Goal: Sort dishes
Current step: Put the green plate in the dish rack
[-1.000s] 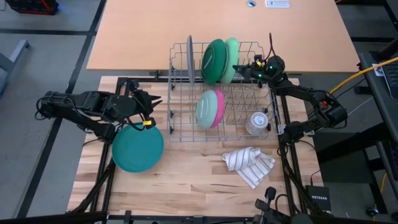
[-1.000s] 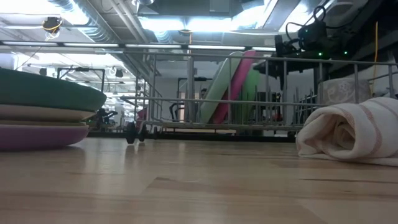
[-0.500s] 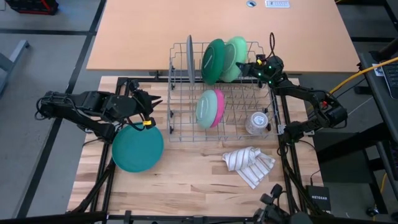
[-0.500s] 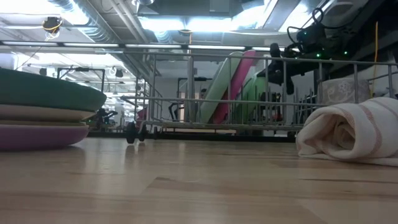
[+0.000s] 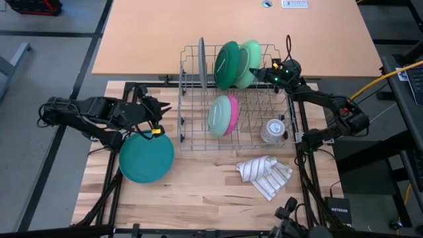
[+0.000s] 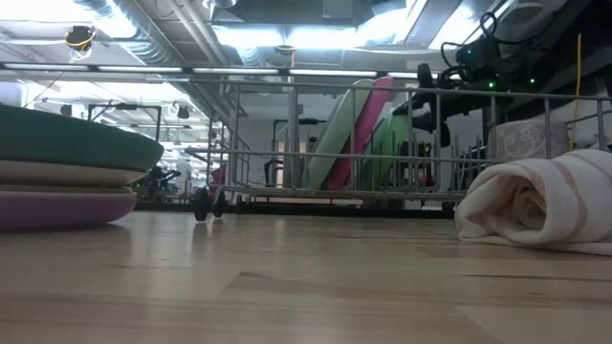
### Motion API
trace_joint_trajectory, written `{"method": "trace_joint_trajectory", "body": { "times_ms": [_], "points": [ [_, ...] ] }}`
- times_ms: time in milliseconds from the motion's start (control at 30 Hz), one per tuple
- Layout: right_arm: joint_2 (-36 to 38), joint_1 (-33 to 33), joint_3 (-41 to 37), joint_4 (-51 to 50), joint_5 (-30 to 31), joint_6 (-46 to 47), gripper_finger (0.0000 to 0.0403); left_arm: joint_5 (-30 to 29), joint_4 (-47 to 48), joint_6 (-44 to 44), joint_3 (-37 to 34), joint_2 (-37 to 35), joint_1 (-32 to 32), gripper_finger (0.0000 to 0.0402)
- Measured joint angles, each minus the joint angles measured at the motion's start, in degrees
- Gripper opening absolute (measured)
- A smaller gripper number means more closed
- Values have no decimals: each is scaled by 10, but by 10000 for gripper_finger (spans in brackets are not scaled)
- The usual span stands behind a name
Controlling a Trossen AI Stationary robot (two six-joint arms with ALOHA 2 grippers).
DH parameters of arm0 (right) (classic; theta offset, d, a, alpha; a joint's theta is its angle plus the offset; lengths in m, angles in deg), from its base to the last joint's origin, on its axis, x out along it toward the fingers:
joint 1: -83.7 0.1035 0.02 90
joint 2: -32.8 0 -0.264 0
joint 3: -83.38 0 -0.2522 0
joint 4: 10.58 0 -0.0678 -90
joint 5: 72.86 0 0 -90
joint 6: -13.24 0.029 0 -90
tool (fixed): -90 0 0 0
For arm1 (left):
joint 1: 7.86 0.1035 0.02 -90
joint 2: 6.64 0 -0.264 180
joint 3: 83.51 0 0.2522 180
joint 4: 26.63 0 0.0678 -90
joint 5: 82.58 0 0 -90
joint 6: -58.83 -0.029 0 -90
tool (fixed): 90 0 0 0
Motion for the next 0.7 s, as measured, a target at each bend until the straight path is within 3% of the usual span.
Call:
{"method": "trace_joint_trajectory", "body": {
  "times_ms": [267, 700],
  "points": [
    [57, 0, 0, -21, -6, 1, 141, 0, 11, 0, 0, 0, 0, 52],
    [192, 0, 0, -206, 88, -33, 141, 0, 23, 0, 0, 0, 0, 52]
  ]
}}
